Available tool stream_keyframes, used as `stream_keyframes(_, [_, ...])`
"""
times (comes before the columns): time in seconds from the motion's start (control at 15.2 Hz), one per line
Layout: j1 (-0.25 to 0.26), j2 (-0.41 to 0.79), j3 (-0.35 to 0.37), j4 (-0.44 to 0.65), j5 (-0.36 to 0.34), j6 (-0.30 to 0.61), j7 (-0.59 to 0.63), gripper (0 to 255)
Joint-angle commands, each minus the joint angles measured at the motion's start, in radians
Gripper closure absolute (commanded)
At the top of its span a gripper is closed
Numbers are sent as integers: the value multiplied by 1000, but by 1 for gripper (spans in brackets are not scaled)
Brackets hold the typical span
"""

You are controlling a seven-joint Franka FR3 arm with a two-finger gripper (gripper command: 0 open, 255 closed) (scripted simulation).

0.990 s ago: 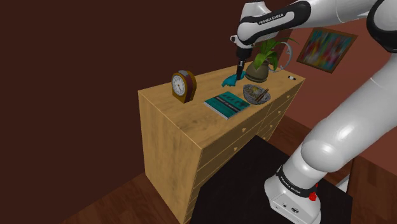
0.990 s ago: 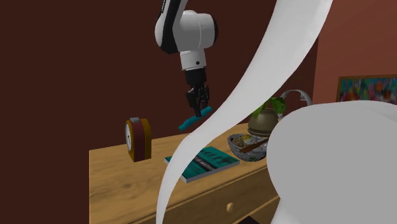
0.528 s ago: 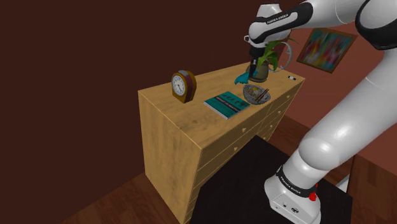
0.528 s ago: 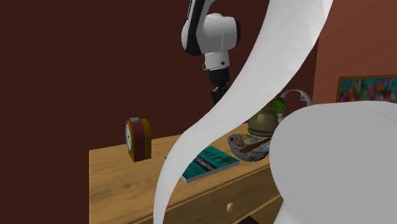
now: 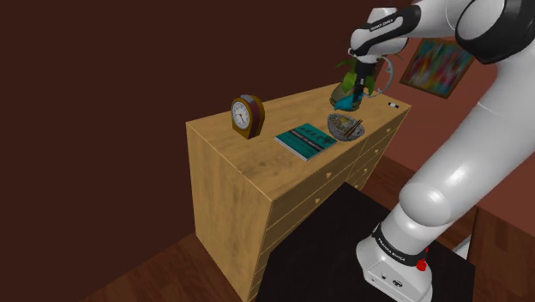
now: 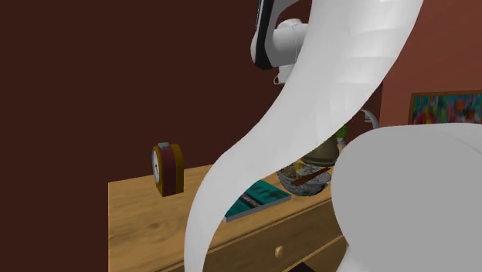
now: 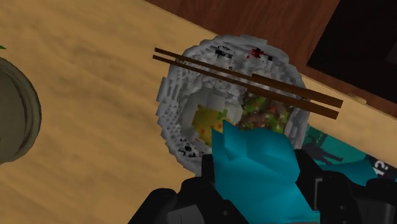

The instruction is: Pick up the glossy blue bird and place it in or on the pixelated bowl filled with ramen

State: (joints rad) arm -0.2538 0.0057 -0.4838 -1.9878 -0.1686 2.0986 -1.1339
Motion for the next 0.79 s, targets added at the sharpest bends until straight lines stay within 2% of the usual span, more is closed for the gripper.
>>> stream_keyframes(0.0, [-25, 40, -24, 38, 28, 6, -62, 255])
stream_keyframes(0.2, [-60, 92, -48, 98, 69, 1, -138, 255])
stream_keyframes(0.73, [-66, 128, -47, 28, 84, 103, -139, 255])
